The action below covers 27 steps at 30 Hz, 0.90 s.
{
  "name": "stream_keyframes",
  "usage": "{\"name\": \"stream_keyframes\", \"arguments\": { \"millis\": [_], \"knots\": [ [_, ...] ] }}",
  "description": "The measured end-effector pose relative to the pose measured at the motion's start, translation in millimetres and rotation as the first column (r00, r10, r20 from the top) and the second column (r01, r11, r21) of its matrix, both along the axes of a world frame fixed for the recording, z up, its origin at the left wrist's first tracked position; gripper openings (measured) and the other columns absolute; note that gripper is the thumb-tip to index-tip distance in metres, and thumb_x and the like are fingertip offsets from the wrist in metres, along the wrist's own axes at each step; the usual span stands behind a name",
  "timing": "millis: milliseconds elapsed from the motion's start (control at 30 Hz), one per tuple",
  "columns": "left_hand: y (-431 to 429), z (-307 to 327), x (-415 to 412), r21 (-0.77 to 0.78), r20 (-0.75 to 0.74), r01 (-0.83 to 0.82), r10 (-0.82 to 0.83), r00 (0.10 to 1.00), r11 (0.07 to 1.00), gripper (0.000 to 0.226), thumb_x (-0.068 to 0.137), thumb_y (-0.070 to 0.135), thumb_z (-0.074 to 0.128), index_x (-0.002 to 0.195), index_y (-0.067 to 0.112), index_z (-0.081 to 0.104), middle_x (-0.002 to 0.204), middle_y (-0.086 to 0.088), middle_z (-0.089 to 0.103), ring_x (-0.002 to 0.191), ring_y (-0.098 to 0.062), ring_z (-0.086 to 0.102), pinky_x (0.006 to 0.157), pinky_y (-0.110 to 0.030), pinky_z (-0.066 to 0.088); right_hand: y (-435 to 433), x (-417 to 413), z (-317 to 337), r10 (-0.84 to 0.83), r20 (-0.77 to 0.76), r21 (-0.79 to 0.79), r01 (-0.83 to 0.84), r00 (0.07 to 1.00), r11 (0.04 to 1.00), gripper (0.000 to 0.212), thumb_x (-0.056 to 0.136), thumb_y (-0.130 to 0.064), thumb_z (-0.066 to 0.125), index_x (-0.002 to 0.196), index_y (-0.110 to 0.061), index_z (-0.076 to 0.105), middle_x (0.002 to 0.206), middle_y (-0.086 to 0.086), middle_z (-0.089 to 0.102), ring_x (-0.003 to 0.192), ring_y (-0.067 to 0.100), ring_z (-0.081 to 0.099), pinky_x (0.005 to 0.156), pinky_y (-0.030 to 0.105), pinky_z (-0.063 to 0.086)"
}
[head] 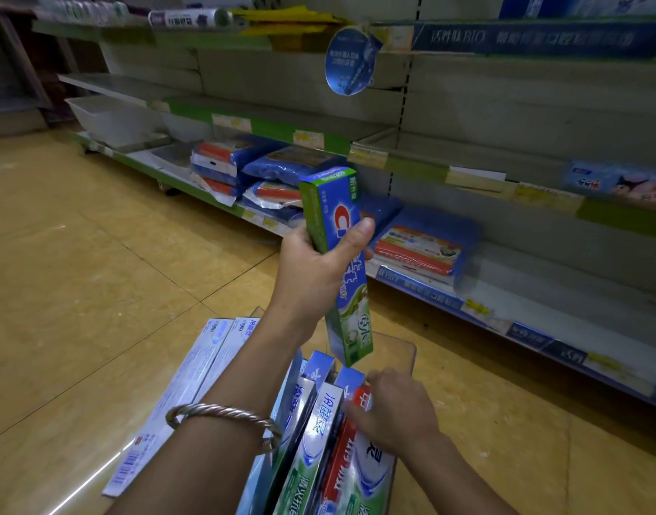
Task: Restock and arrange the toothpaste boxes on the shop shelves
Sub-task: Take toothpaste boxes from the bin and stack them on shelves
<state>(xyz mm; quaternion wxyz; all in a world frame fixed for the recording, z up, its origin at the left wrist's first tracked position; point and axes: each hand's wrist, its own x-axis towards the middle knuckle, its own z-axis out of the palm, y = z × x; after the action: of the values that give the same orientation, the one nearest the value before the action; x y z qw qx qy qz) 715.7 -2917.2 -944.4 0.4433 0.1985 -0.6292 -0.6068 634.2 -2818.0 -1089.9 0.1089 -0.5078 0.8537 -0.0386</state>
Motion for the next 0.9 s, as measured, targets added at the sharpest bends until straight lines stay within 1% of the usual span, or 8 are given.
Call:
{"name": "stream_keyframes", "arguments": {
  "millis": [167,300,367,500,600,667,767,900],
  "knots": [
    [1.6,-6.7,0.3,0.018,-0.009,0.034,-0.034,0.999,0.999,0.029,0.069,0.038,0.067,0.088,0.018,0.061,0.081,0.001,0.071,0.075,-0.015,0.071,0.069,-0.030,0.059,-4.8,4.7,-3.7,0.030,-0.083,0.063,-0.025,0.996,0.998,0.058,0.080,-0.058,0.056,0.117,-0.014,0.046,0.112,0.005,0.062,0.108,0.027,0.056,0.098,0.038,0.034],
    [-4.2,-8.5,2.3,0.081,-0.039,0.010,-0.006,0.999,0.997,0.030,0.068,0.039,0.067,0.089,0.018,0.060,0.083,0.001,0.072,0.074,-0.015,0.071,0.070,-0.034,0.058,-5.0,-2.3,0.0,-0.008,0.027,-0.041,0.009,1.000,0.999,0.068,0.076,-0.063,0.058,0.121,-0.015,0.041,0.109,0.002,0.060,0.104,0.025,0.056,0.092,0.037,0.039],
    [-6.5,-7.8,2.1,0.118,-0.064,0.002,0.006,0.998,0.993,0.031,0.069,0.038,0.067,0.090,0.017,0.060,0.081,0.003,0.072,0.075,-0.017,0.071,0.075,-0.039,0.057,-4.1,-5.7,7.2,-0.024,0.165,-0.179,0.054,0.986,0.982,0.057,0.072,-0.065,0.063,0.107,-0.023,0.046,0.101,-0.003,0.056,0.101,0.020,0.051,0.080,0.033,0.041],
    [-9.0,-7.2,4.9,0.154,-0.111,-0.024,0.041,0.993,0.988,0.035,0.067,0.039,0.068,0.091,0.015,0.060,0.080,0.003,0.071,0.076,-0.018,0.070,0.079,-0.043,0.056,-5.7,-6.7,28.7,-0.018,0.338,-0.344,0.142,0.941,0.928,0.056,0.064,-0.070,0.067,0.071,-0.016,0.054,0.068,0.001,0.054,0.066,0.016,0.049,0.056,0.032,0.033],
    [-18.6,-2.5,13.9,0.185,-0.190,-0.141,0.176,0.966,0.973,0.034,0.071,0.038,0.071,0.091,0.013,0.059,0.086,-0.003,0.070,0.080,-0.022,0.069,0.080,-0.044,0.056,-8.2,-22.7,56.9,-0.108,0.437,-0.535,0.355,0.893,0.767,0.042,0.076,-0.053,0.068,0.061,-0.015,0.056,0.060,0.003,0.056,0.059,0.018,0.050,0.055,0.032,0.038],
    [-31.8,3.0,23.6,0.236,-0.331,-0.310,0.376,0.866,0.921,0.022,0.079,0.031,0.074,0.086,0.014,0.062,0.083,-0.004,0.069,0.079,-0.026,0.067,0.077,-0.042,0.056,-8.7,-37.5,83.7,-0.118,0.627,-0.585,0.566,0.770,0.581,0.043,0.082,-0.048,0.064,0.058,-0.015,0.052,0.056,0.004,0.051,0.057,0.020,0.049,0.058,0.032,0.037],
    [-50.3,11.0,36.1,0.304,-0.438,-0.463,0.553,0.708,0.833,0.012,0.087,0.024,0.068,0.081,0.016,0.061,0.072,0.003,0.066,0.066,-0.013,0.064,0.066,-0.030,0.053,-10.6,-50.8,120.6,-0.024,0.869,-0.463,0.827,0.495,0.319,0.045,0.082,-0.053,0.063,0.060,-0.017,0.047,0.063,0.007,0.056,0.064,0.023,0.057,0.065,0.036,0.044],
    [-45.9,2.0,33.0,0.405,-0.405,-0.421,0.572,0.714,0.812,0.026,0.090,0.038,0.059,0.086,0.013,0.053,0.073,0.006,0.062,0.065,-0.005,0.066,0.065,-0.026,0.054,-21.6,-42.2,148.4,0.154,0.978,-0.176,0.953,0.141,0.246,0.041,0.076,-0.062,0.064,0.079,-0.022,0.052,0.087,0.009,0.073,0.082,0.025,0.071,0.085,0.046,0.056]
  ]
}}
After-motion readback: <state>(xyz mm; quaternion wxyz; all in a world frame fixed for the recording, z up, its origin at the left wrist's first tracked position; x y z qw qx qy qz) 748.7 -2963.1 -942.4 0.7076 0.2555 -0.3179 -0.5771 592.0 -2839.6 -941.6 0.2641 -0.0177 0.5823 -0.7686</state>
